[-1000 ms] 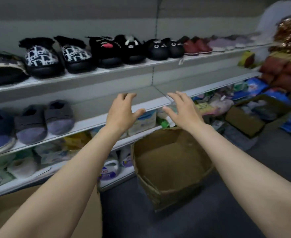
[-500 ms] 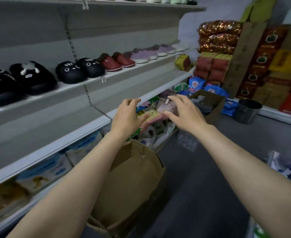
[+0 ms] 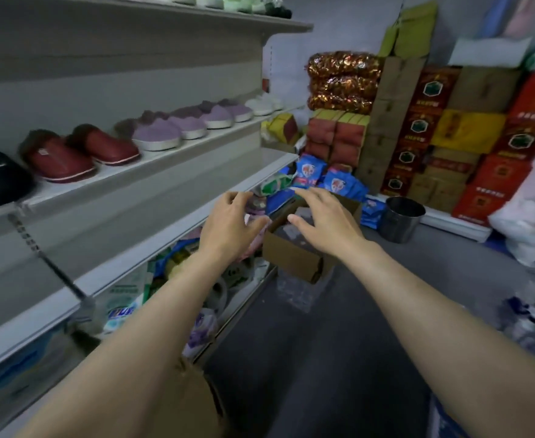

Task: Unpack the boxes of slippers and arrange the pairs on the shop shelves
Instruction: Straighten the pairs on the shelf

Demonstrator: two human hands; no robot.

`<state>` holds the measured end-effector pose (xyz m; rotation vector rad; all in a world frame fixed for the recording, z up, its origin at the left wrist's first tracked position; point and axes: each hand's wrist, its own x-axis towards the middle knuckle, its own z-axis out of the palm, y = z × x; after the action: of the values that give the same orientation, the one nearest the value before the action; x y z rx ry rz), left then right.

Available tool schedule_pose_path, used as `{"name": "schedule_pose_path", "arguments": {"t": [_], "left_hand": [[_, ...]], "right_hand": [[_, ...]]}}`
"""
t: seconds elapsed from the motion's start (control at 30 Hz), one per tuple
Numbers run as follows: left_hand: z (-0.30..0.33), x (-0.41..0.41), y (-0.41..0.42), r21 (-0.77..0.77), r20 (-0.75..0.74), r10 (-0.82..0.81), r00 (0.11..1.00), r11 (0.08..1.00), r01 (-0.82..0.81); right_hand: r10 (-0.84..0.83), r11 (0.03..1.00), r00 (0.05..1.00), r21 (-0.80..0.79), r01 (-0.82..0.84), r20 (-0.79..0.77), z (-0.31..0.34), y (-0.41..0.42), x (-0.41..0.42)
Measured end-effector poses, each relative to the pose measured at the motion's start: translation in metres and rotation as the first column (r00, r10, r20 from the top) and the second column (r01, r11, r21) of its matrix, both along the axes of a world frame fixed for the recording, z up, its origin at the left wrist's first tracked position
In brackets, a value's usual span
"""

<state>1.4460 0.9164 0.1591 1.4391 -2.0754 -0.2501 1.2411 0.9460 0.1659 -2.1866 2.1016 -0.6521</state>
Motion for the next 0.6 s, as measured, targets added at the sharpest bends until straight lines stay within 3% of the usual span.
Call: {"name": "schedule_pose_path", "arguments": {"t": [0.33, 0.6], "left_hand": [[-0.03, -0.165, -0.169, 0.042, 0.042, -0.068, 0.997, 0.997, 0.066], [-0.067, -0.296, -0.302, 0.131, 0.027, 0.068, 0.997, 0.989, -0.071]], "right_hand": [[-0.057, 0.998, 0.998, 0.037, 0.057, 0.015, -0.035, -0.153, -0.162], [0.041, 0.989, 0.999, 0.139, -0.042, 0.005, -0.065, -0.31, -0.301]]}}
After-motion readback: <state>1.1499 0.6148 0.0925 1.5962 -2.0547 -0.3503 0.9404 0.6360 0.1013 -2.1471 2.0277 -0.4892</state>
